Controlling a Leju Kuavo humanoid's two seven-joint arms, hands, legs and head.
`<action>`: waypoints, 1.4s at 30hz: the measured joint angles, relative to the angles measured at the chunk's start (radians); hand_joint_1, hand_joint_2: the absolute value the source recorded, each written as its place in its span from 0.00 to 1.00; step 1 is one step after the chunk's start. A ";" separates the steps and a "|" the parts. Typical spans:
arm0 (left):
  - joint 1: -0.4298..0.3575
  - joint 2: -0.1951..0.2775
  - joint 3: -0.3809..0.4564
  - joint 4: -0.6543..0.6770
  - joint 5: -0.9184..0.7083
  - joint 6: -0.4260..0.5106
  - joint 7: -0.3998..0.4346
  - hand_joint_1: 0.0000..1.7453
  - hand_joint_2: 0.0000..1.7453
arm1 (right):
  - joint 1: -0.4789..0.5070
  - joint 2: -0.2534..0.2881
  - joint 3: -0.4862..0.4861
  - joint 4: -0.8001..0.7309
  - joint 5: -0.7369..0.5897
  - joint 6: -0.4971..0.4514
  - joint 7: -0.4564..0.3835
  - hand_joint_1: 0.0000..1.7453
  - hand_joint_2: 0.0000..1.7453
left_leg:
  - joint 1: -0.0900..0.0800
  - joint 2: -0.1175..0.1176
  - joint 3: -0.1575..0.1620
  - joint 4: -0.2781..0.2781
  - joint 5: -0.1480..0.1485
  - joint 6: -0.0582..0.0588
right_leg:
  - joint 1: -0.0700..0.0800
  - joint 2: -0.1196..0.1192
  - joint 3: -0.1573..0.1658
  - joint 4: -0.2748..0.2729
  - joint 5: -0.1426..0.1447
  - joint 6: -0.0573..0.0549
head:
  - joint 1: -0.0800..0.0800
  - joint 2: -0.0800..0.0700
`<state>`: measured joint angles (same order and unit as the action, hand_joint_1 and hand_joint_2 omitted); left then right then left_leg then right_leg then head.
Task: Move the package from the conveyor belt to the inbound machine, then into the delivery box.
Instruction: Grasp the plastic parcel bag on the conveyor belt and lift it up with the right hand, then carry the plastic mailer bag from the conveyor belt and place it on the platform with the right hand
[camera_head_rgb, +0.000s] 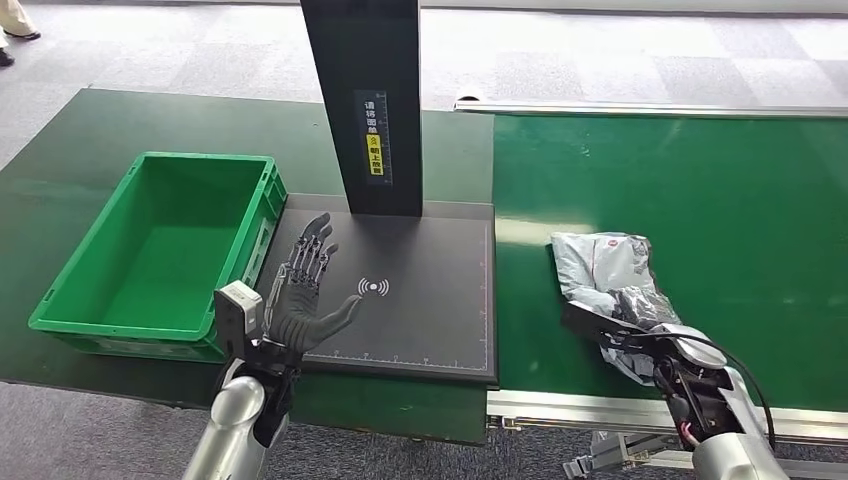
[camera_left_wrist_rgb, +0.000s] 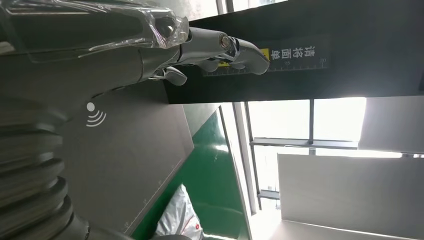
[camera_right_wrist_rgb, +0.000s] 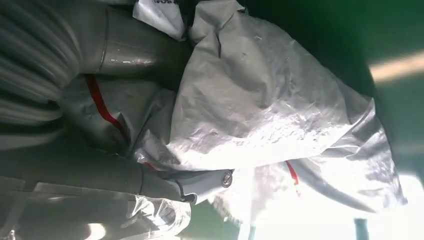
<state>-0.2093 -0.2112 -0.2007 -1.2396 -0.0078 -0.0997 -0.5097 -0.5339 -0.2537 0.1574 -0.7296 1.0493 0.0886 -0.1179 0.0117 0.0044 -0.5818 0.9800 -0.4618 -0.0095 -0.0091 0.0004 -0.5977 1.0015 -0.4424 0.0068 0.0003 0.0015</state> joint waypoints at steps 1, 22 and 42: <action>0.003 0.000 0.000 -0.007 0.000 0.000 0.000 0.00 1.00 | 0.004 0.009 0.001 -0.019 -0.018 -0.027 -0.008 1.00 1.00 | 0.000 0.000 0.000 0.000 0.000 0.000 | 0.000 0.000 0.000 0.000 0.000 0.000 | 0.000 0.000; -0.024 -0.007 0.022 -0.027 0.087 0.064 -0.072 0.00 1.00 | 0.095 0.219 0.015 -0.599 -0.145 -0.469 -0.318 1.00 1.00 | 0.000 0.000 0.000 0.000 0.000 0.000 | 0.000 0.000 -0.001 0.000 0.000 0.000 | 0.000 0.000; -0.049 -0.005 0.025 0.008 0.131 0.055 -0.069 0.00 1.00 | -0.023 0.200 0.420 -0.256 -0.173 -0.033 -0.329 1.00 1.00 | 0.000 -0.001 -0.001 0.000 0.000 0.000 | 0.000 0.000 -0.001 0.000 0.000 0.000 | 0.000 0.000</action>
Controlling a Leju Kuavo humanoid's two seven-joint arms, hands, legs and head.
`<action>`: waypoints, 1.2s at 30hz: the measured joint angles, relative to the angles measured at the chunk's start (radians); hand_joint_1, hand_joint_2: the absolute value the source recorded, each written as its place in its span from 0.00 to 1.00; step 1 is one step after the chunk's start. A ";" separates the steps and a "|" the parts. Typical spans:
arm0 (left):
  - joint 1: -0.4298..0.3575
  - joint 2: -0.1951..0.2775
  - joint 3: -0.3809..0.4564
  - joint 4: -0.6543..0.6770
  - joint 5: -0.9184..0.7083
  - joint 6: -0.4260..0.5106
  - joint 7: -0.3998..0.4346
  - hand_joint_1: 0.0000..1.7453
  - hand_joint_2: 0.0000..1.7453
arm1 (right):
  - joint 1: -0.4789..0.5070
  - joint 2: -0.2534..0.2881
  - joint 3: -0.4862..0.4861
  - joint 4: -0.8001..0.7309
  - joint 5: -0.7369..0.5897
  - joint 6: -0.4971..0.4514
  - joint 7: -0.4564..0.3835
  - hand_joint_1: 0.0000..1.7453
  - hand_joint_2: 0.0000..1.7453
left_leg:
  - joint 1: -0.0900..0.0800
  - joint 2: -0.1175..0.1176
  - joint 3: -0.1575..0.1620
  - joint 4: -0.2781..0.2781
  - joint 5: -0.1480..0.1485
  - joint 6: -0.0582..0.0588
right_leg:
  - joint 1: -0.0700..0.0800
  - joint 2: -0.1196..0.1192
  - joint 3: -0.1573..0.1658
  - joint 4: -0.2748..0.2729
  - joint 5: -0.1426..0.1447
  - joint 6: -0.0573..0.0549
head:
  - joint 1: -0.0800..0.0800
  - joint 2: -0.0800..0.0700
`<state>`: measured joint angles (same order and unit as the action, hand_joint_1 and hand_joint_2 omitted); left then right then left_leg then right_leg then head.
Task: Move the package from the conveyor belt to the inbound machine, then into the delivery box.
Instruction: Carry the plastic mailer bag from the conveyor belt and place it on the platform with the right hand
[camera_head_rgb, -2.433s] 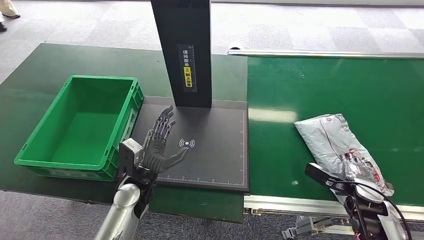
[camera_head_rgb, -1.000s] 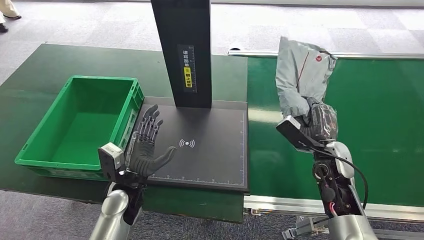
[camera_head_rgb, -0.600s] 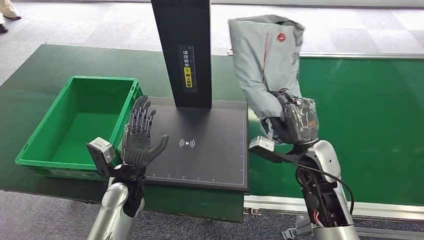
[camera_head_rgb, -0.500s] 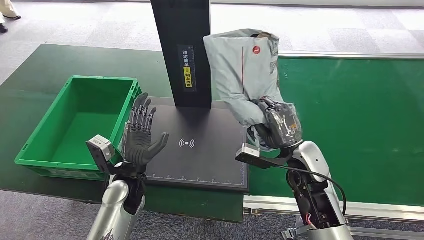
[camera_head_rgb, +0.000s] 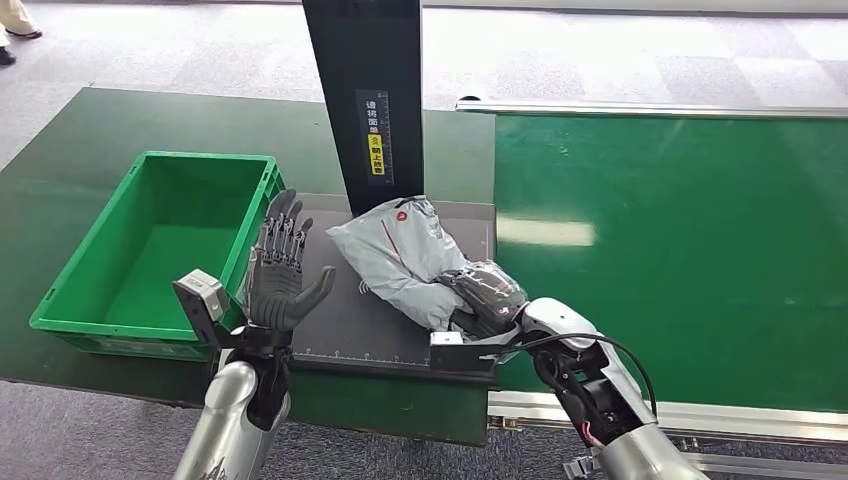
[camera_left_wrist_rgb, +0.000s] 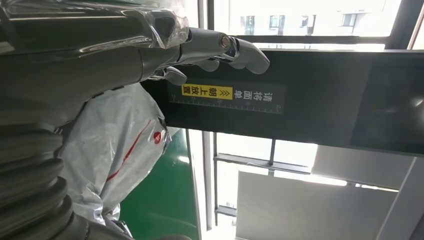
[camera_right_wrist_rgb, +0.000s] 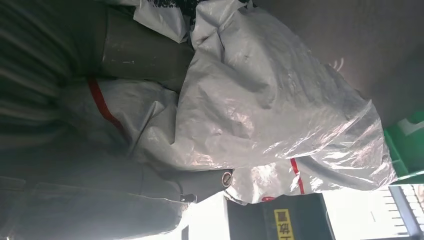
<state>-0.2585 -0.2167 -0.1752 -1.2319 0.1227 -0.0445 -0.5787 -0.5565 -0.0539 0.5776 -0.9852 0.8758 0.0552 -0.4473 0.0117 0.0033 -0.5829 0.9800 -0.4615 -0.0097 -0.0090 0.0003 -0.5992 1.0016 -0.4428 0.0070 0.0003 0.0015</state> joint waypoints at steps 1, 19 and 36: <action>0.003 0.000 0.000 -0.002 0.000 0.000 0.000 0.00 1.00 | -0.009 0.002 0.009 0.014 -0.006 -0.021 -0.012 1.00 1.00 | 0.000 0.000 0.000 0.000 0.000 0.000 | 0.000 0.000 0.000 0.000 0.000 0.000 | 0.000 0.000; 0.014 0.000 0.000 -0.012 0.005 0.002 -0.001 0.00 1.00 | -0.107 0.066 0.034 0.209 -0.136 -0.167 -0.142 0.00 1.00 | 0.000 0.000 0.000 0.000 0.000 0.000 | 0.000 0.000 0.000 0.000 0.000 0.000 | 0.000 0.000; 0.018 -0.002 0.000 -0.017 0.003 0.016 0.006 0.00 1.00 | -0.052 0.138 -0.153 0.158 -0.686 0.079 -0.190 0.00 1.00 | 0.000 0.000 0.000 0.000 0.000 0.000 | 0.000 0.000 0.000 0.000 0.000 0.000 | 0.000 0.000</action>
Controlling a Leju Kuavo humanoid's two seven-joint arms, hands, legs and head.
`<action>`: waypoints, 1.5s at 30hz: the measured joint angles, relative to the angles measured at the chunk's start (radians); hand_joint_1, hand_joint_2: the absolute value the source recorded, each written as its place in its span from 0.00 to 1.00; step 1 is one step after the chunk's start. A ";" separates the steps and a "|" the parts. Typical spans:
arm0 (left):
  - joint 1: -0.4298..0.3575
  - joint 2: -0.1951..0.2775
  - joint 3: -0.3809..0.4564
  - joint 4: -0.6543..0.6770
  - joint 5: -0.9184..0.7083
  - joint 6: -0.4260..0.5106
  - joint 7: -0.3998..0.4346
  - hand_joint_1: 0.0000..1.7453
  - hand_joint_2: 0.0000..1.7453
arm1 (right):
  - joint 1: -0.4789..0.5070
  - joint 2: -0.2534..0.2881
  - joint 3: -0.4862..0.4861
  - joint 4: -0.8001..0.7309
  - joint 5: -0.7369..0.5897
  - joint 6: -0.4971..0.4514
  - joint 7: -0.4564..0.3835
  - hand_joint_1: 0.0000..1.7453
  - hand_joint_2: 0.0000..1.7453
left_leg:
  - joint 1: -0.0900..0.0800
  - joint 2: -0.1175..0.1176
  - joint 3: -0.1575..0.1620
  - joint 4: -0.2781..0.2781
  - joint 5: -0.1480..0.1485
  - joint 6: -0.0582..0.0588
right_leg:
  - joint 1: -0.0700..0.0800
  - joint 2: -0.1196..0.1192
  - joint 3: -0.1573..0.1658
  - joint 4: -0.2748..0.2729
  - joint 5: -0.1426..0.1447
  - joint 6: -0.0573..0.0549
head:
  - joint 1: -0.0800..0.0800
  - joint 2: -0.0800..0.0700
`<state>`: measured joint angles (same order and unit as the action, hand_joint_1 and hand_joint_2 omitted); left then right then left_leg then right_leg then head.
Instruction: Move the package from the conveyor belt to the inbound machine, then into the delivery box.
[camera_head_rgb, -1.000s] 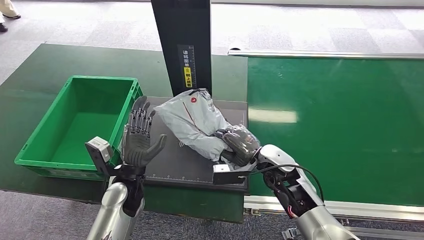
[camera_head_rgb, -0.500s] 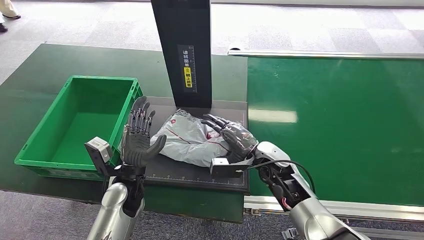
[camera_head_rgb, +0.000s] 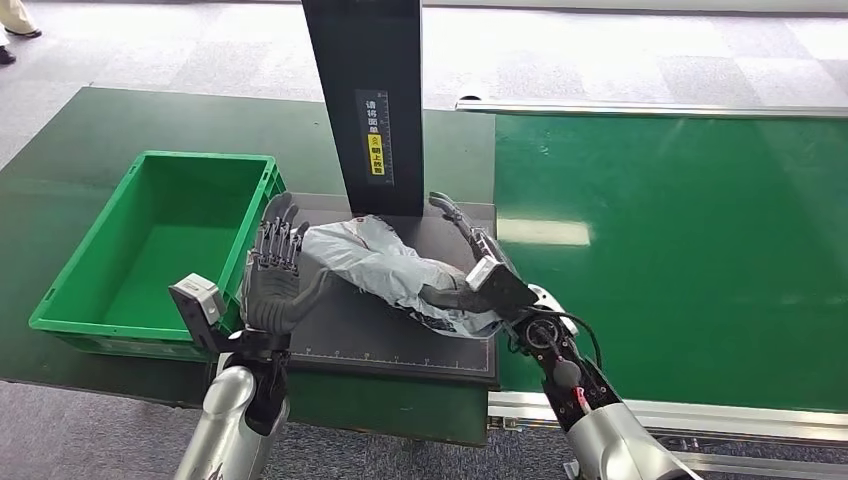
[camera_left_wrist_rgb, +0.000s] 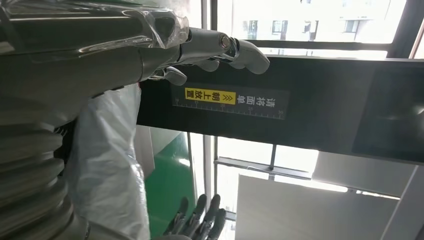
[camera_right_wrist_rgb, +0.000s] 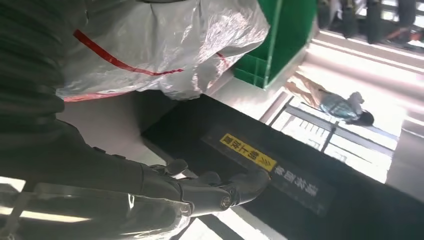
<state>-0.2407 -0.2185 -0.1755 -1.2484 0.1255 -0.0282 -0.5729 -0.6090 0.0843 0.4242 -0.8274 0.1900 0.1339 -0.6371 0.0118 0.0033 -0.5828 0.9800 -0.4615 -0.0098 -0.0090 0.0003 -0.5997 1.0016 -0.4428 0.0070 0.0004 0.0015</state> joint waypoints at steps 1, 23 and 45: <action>0.000 0.000 0.000 0.000 0.000 0.000 0.000 0.00 1.00 | 0.008 0.003 -0.015 -0.015 -0.026 0.017 0.002 0.00 1.00 | 0.000 0.000 0.000 0.000 0.000 0.000 | 0.000 0.000 0.000 0.000 0.000 0.000 | 0.000 0.000; -0.034 0.000 -0.059 0.070 -0.113 0.029 0.052 0.00 1.00 | 0.177 0.043 -0.184 -0.301 -0.277 0.005 0.184 0.00 1.00 | 0.000 0.001 0.000 0.000 0.000 0.000 | 0.000 0.000 -0.001 0.000 0.000 0.000 | 0.000 0.000; -0.086 0.016 -0.224 0.194 -0.573 0.062 0.174 0.00 1.00 | 0.246 0.035 -0.247 -0.340 -0.121 -0.216 0.256 0.00 1.00 | 0.000 0.001 0.000 0.000 0.000 0.000 | 0.000 0.000 -0.001 0.000 0.000 0.000 | 0.000 0.000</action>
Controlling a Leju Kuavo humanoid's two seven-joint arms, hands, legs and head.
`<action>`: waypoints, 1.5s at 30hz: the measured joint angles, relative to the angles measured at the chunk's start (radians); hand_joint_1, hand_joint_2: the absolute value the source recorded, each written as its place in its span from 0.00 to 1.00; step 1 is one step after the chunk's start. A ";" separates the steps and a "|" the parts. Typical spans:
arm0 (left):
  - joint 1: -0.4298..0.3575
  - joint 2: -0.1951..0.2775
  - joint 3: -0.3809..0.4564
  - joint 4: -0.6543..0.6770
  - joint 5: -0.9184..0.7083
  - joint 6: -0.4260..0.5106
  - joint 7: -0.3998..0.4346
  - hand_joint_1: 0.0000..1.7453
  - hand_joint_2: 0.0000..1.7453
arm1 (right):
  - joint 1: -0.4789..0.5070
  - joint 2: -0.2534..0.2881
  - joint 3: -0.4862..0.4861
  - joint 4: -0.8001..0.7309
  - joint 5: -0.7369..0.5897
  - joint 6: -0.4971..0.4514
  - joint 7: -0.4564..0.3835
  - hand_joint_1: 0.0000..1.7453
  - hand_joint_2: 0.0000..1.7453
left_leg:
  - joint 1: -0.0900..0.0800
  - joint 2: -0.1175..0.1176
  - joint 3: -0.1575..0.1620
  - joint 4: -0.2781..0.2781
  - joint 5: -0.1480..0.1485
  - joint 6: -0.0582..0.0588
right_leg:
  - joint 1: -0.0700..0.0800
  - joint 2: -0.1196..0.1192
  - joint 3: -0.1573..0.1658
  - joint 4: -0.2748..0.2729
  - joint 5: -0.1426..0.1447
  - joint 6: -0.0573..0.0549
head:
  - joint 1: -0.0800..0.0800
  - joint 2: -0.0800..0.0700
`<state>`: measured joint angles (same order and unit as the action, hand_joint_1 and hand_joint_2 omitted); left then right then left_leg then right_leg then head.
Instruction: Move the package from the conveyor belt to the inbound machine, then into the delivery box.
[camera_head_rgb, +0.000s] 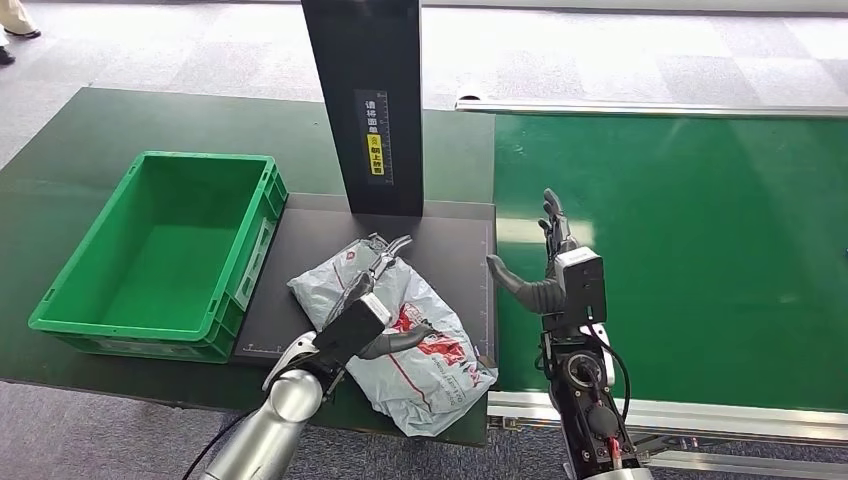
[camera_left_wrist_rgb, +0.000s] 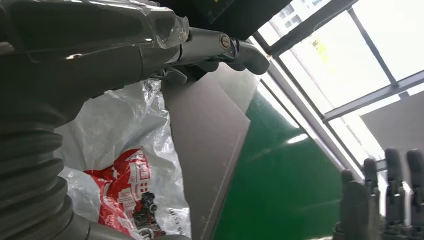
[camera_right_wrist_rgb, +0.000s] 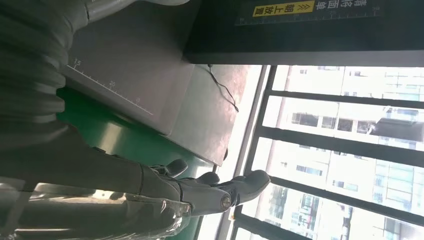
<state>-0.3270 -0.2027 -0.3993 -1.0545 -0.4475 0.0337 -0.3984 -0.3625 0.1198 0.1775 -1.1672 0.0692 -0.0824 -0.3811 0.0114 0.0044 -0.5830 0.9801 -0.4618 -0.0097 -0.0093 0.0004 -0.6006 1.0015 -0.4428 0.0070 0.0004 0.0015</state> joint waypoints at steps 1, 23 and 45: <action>-0.002 0.001 -0.007 0.008 -0.017 0.001 0.008 0.00 1.00 | 0.006 -0.001 -0.004 -0.007 0.000 0.000 0.002 0.00 1.00 | 0.000 0.000 0.000 0.000 0.000 0.000 | 0.000 0.000 0.000 0.000 0.000 0.000 | 0.000 0.000; -0.102 -0.044 -0.069 0.266 -0.311 0.007 0.264 0.84 1.00 | 0.081 -0.012 -0.034 -0.070 0.044 -0.007 0.003 0.00 1.00 | 0.000 0.000 0.001 0.000 0.000 0.000 | 0.000 0.000 0.002 0.000 0.000 0.000 | 0.000 0.000; -0.084 -0.074 0.046 0.232 -0.264 0.123 0.065 1.00 1.00 | 0.096 -0.004 -0.034 -0.077 0.077 0.022 0.015 0.00 1.00 | 0.000 0.000 0.004 0.000 0.000 0.000 | 0.000 0.000 0.004 0.000 0.000 0.000 | 0.000 0.000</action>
<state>-0.4110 -0.2770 -0.3534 -0.8221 -0.7110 0.1569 -0.3335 -0.2666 0.1158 0.1431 -1.2438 0.1459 -0.0603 -0.3662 0.0115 0.0044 -0.5791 0.9798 -0.4620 -0.0095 -0.0092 0.0005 -0.5962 1.0015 -0.4429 0.0070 0.0005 0.0015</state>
